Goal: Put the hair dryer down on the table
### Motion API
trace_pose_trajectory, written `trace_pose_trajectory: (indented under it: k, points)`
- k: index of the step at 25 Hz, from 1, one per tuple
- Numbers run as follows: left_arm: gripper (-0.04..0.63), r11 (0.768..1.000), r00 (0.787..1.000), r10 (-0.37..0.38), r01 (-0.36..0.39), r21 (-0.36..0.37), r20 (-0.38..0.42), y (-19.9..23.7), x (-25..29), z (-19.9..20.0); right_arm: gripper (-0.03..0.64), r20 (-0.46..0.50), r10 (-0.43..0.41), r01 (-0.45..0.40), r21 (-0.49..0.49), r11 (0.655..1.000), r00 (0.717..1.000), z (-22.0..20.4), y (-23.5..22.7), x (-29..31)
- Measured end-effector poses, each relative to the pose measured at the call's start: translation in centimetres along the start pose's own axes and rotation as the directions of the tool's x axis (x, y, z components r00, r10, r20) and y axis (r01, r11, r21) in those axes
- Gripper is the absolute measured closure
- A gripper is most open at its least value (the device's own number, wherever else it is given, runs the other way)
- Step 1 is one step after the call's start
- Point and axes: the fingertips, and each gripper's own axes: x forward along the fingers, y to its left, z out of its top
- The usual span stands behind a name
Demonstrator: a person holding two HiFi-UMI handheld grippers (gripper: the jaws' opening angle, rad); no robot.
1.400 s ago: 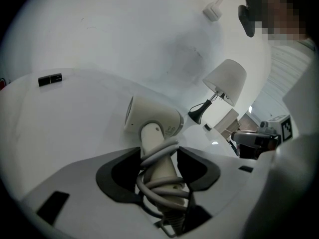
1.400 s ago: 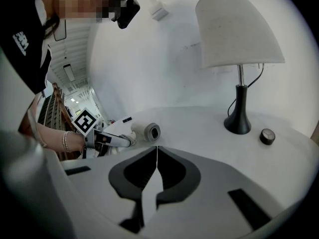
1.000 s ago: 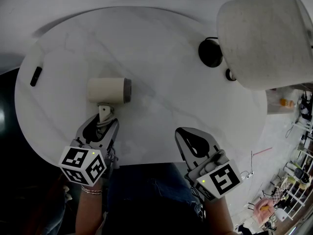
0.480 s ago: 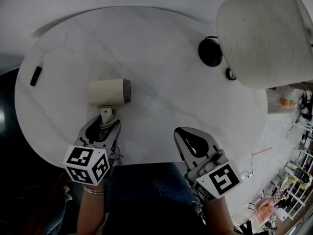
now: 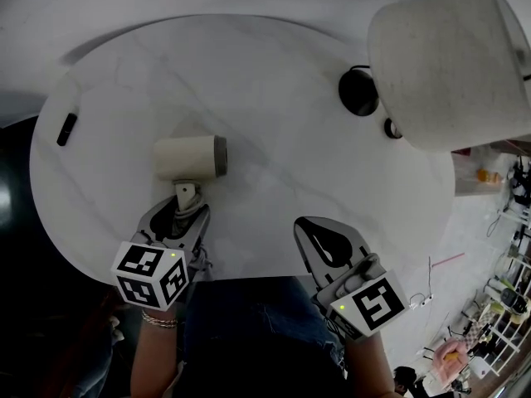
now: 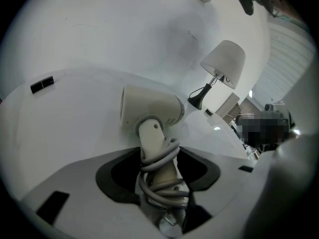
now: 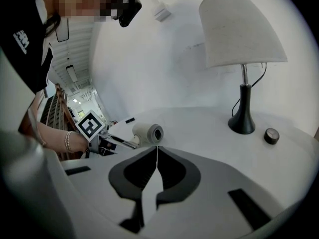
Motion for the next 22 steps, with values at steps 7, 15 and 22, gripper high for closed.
trace_pose_trajectory:
  k: [7,15,22]
  points:
    - [0.356,0.998,1.000,0.016,-0.015,0.055,-0.007,0.0,-2.1,0.5,0.597,0.048,0.024,-0.023,-0.030,0.999,0.999,1.9,1.0,0.4]
    - [0.396,0.997,0.998,0.016,-0.022,0.080,0.068,0.2,-5.8,2.8,0.597,0.116,0.046,-0.037,-0.076,0.996,0.992,5.4,2.5,0.5]
    - [0.524,0.992,0.982,0.006,-0.030,0.125,0.187,-0.6,-8.4,5.4,0.597,0.148,0.052,-0.030,-0.144,0.989,0.988,8.4,3.5,0.2]
